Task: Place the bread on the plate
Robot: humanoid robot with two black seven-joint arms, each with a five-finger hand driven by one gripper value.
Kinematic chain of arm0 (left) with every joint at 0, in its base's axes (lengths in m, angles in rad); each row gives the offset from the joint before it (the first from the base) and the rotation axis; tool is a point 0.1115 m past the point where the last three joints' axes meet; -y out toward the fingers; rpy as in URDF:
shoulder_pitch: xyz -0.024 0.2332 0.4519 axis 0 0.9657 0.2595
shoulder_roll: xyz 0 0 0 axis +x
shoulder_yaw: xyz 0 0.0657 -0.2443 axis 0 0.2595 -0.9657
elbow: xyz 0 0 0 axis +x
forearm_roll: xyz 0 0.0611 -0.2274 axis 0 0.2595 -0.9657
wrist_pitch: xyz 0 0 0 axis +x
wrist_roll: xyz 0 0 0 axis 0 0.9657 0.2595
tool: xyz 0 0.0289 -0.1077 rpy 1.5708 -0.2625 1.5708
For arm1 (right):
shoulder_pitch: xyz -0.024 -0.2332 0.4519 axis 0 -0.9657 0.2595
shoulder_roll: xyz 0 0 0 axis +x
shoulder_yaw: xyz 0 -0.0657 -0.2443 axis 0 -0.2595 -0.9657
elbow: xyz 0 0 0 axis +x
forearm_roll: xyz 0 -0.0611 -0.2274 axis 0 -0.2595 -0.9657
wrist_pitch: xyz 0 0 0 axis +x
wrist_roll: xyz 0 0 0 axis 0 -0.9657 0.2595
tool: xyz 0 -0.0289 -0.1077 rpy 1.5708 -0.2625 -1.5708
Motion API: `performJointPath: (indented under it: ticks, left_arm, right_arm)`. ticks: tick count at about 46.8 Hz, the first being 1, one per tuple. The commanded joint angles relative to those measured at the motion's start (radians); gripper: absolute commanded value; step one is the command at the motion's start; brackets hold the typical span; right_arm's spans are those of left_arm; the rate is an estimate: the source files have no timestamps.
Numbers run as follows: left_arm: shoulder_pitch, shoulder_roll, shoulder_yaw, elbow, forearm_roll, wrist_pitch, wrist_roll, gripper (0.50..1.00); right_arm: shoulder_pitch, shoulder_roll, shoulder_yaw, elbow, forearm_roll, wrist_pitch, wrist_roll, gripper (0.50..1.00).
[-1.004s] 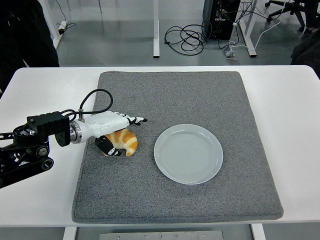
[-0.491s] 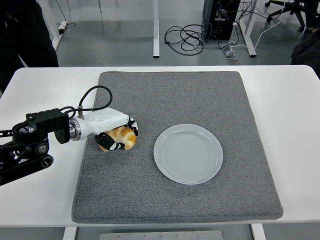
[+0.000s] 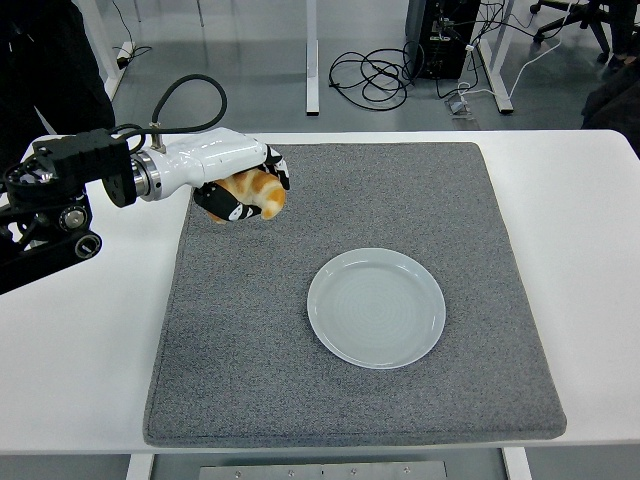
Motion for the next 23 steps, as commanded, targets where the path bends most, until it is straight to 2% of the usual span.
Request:
performJointPath:
  ticks: [1, 16, 23]
  left_arm:
    - [-0.032, 0.001, -0.002, 0.001, -0.007, -0.009, 0.002, 0.5]
    - [-0.129, 0.009, -0.006, 0.001, -0.022, -0.035, -0.001, 0.5]
    - [-0.141, 0.006, -0.005, 0.002, -0.038, -0.046, 0.001, 0.5]
  right_arm:
    - [0.0, 0.0, 0.0, 0.0, 0.0, 0.0, 0.0, 1.0]
    - [0.0, 0.0, 0.0, 0.0, 0.0, 0.0, 0.0, 1.0]
    - [0.0, 0.0, -0.001, 0.0, 0.0, 0.0, 0.0, 1.0]
